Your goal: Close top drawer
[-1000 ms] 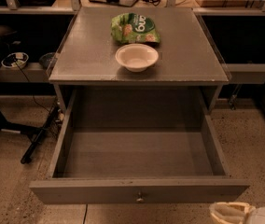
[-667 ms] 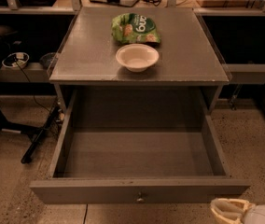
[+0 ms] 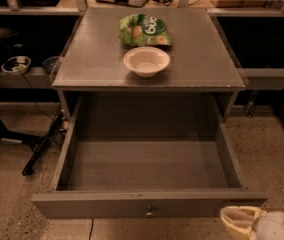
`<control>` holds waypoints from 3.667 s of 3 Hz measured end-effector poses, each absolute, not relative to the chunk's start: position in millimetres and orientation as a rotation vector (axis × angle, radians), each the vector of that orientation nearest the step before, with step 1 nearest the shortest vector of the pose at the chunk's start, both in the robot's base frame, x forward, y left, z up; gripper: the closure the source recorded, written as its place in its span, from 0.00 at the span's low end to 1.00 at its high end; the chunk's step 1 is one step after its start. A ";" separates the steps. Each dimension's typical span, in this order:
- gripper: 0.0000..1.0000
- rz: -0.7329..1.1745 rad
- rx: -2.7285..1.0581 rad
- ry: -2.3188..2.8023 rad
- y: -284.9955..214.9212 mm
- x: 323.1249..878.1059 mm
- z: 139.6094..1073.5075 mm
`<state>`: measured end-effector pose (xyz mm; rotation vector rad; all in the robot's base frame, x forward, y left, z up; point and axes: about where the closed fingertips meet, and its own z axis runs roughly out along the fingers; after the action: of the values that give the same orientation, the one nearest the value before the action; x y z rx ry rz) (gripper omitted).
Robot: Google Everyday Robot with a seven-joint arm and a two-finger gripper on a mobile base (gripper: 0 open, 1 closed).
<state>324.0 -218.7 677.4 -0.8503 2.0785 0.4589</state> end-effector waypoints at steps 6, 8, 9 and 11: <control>1.00 0.579 -0.989 2.025 -189.9 388.9 666.2; 1.00 0.558 -0.985 2.031 -188.8 407.6 666.2; 1.00 0.529 -0.977 2.013 -190.9 429.4 668.4; 1.00 0.518 -0.984 2.006 -191.9 452.4 670.8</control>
Offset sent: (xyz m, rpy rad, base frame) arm 0.0401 0.0188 -0.0182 0.0492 0.0380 0.1659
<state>452.4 -191.9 670.8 -0.9841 2.0057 0.5180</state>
